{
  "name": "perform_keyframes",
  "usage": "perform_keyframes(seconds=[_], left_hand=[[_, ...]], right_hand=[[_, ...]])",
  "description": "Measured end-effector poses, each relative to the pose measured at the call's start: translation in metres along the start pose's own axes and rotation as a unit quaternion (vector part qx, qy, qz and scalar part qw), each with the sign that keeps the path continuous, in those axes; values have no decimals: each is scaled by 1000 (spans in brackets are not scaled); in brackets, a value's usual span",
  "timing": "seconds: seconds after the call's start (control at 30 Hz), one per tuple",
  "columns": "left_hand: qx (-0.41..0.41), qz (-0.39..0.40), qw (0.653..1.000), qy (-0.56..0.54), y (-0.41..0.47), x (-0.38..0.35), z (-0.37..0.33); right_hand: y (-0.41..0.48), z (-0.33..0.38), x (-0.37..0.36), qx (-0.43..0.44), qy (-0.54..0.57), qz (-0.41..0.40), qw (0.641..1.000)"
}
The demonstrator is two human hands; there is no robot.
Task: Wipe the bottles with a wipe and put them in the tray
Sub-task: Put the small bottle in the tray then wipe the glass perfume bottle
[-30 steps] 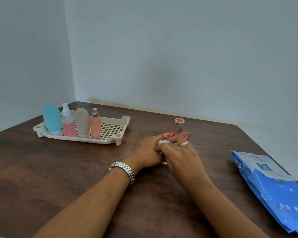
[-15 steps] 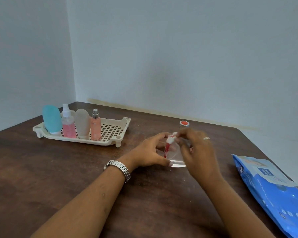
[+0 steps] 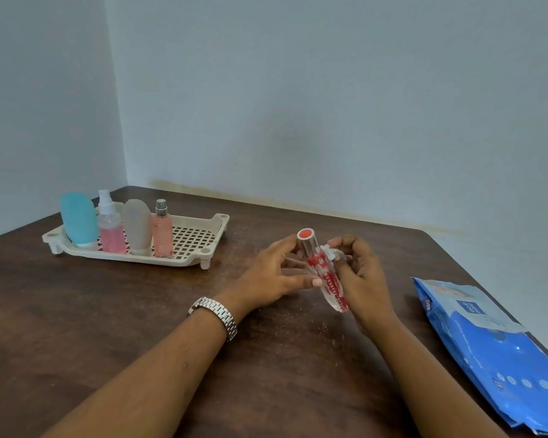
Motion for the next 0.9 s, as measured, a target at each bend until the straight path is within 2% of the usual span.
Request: perform_keyframes(seconds=[0.17, 0.3, 0.4, 0.57, 0.63, 0.73, 0.9], left_hand=[[-22, -16, 1000, 2, -1, 2, 4], [-58, -34, 997, 38, -1, 4, 1], [-55, -51, 996, 40, 1, 5, 3], [-27, -105, 994, -9, 1, 13, 11], [9, -113, 991, -70, 1, 15, 16], [56, -113, 978, -169, 0, 15, 24], [95, -148, 956, -235, -3, 21, 24]], right_hand=[[-2, 1, -7, -5, 56, 21, 998], [-3, 5, -9, 17, 42, 27, 999], [-5, 10, -9, 38, 33, 8, 999], [-7, 16, -9, 82, -11, -29, 996], [-7, 16, -9, 98, -39, -36, 994], [-6, 16, -11, 124, -106, -31, 986], [-3, 18, -6, 140, -142, -43, 979]])
Point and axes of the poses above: each hand's wrist, its own y-axis towards the middle knuckle, its own x-axis out of the back of the hand, z = x × y, the point moved 6 cm from there along y, towards the middle knuckle, and after that the axes turned 6 degrees about y, right-handed, at the moved point
